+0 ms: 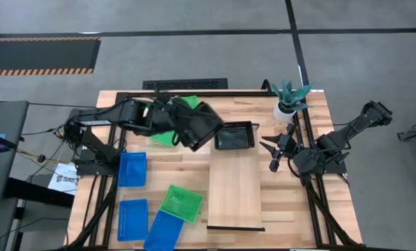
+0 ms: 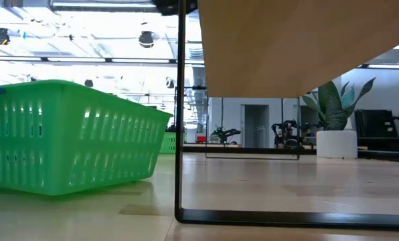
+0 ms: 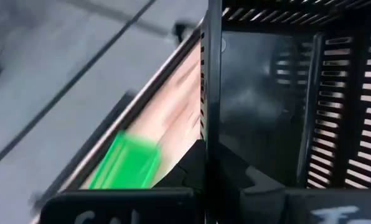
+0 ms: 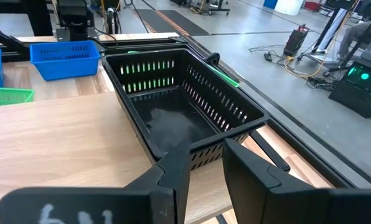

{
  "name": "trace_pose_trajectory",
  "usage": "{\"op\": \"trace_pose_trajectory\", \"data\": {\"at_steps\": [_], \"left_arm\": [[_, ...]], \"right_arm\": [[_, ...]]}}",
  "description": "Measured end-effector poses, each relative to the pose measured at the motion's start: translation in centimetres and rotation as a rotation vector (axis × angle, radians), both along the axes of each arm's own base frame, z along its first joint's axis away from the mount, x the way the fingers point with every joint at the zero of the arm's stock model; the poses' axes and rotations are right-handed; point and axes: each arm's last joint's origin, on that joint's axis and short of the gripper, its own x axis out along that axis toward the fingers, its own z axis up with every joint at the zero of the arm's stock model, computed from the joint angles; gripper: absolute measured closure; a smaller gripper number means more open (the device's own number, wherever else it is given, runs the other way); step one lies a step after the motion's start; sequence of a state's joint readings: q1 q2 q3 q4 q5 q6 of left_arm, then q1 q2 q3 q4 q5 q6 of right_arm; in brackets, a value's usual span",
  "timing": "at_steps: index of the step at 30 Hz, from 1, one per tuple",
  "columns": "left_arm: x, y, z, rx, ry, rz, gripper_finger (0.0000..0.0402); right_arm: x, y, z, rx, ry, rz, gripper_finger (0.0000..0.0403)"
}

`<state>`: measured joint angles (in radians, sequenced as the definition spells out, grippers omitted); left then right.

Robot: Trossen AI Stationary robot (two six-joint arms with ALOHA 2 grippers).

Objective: Stack baskets on shelf by color
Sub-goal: Stack the black bin into the stacked black bin on the shelf

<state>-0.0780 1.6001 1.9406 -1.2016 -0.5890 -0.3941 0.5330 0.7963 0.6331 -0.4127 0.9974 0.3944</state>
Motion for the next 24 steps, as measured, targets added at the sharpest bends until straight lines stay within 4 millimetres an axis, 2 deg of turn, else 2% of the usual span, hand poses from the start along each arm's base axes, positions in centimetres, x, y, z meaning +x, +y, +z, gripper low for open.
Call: {"op": "trace_pose_trajectory", "data": {"at_steps": [5,9,13,19,24], "left_arm": [[1.5,0.3,1.4,0.034,-0.129,-0.151,0.0401],[3.0,0.6,1.5,0.042,-0.181,-0.249,0.0401],[4.3,1.1,0.9,0.066,-0.167,-0.31,0.0402],[6.4,2.2,-1.1,0.066,-0.092,-0.385,0.0402],[7.4,3.7,-1.9,0.067,-0.078,-0.408,0.0402]], "right_arm": [[0.1,-0.5,-0.2,0.002,0.011,-0.038,0.0285],[0.1,-1.2,-0.4,0.008,0.03,-0.085,0.0285],[-0.2,-1.9,-0.7,0.028,0.048,-0.142,0.0285],[-0.5,-2.8,-0.9,0.054,0.055,-0.204,0.0285],[-0.7,-3.1,-0.8,0.058,0.052,-0.215,0.0285]]}}
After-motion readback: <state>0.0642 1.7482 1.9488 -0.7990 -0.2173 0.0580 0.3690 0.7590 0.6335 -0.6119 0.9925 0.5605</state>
